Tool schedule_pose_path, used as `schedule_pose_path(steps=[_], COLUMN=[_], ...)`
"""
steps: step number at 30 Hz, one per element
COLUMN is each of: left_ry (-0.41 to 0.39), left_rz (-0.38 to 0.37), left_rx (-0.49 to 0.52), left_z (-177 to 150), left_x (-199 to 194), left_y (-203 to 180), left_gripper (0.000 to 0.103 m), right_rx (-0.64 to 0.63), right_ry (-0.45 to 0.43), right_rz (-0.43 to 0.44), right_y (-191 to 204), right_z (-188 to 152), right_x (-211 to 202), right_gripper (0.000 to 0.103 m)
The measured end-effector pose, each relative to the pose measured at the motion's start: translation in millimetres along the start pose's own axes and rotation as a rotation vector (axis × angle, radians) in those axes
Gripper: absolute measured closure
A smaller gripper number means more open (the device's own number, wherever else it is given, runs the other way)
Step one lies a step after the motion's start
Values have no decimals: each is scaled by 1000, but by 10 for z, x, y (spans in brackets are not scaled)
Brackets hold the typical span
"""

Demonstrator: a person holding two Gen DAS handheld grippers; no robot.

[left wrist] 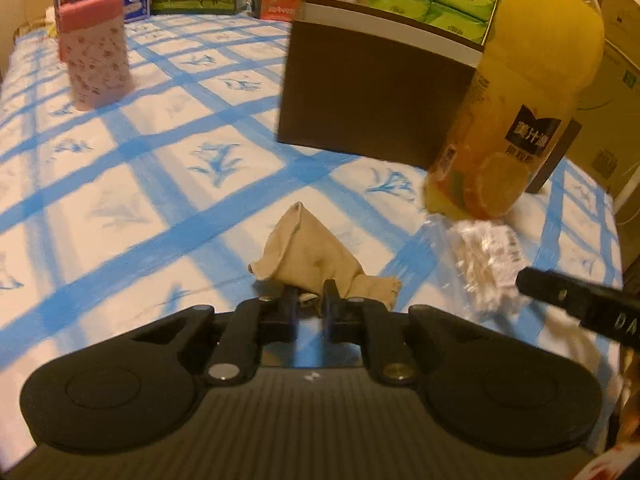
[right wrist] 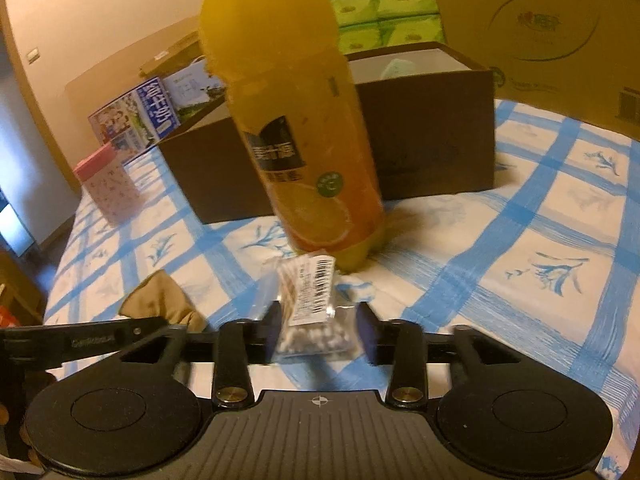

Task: Organize soft objects
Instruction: 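Lift and carry the beige sock and cotton-swab packet over the brown box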

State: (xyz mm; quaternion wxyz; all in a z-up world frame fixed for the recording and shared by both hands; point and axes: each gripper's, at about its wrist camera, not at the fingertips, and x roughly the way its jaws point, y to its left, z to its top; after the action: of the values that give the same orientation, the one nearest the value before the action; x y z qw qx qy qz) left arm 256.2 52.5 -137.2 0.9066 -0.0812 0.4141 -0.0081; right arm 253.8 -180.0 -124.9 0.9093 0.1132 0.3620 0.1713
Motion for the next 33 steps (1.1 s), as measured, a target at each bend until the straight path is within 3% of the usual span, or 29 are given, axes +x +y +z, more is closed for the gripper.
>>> schedule_pose_path(steps=[1,4,8,10,12,19,26,29,31,33], left_ry=[-2,1,10,11,11,23,15,0,-5,-4], left_rz=[9,26,44,39,21,14,104,97,91,71], left_rx=[5,-16,-48,-61,-80,-66,54,105,119,127], left_z=[-13,-38,-29,-12,9,99,104,77,70,62], left_x=[-33,-128,-167,-158,-142,39,235,235,224,208], left_y=[41,224,388,401,380,144,-117,-171,-179,-178], left_gripper=[92,88,73,56,46,38,42,64,82,89], right_rx=[-8,-44,-109,-150,-182,-287,-351,-376,-386,-397], right_ry=[-1,-2,33,40,40,40,41,34,28,28], right_rz=[-1,-4,-13,-43,-64,-102,-99,-103,-105,-104], right_y=[23,110,257,332,392,457,442,445,449,458], right_z=[-6,-10,5,-7,-22,-53,-102,-123,-122,-126], right_x=[4,42,209,298,371,560,599,581,564,547], right_gripper=[40,31,27,25,25,25,27,37,53,56])
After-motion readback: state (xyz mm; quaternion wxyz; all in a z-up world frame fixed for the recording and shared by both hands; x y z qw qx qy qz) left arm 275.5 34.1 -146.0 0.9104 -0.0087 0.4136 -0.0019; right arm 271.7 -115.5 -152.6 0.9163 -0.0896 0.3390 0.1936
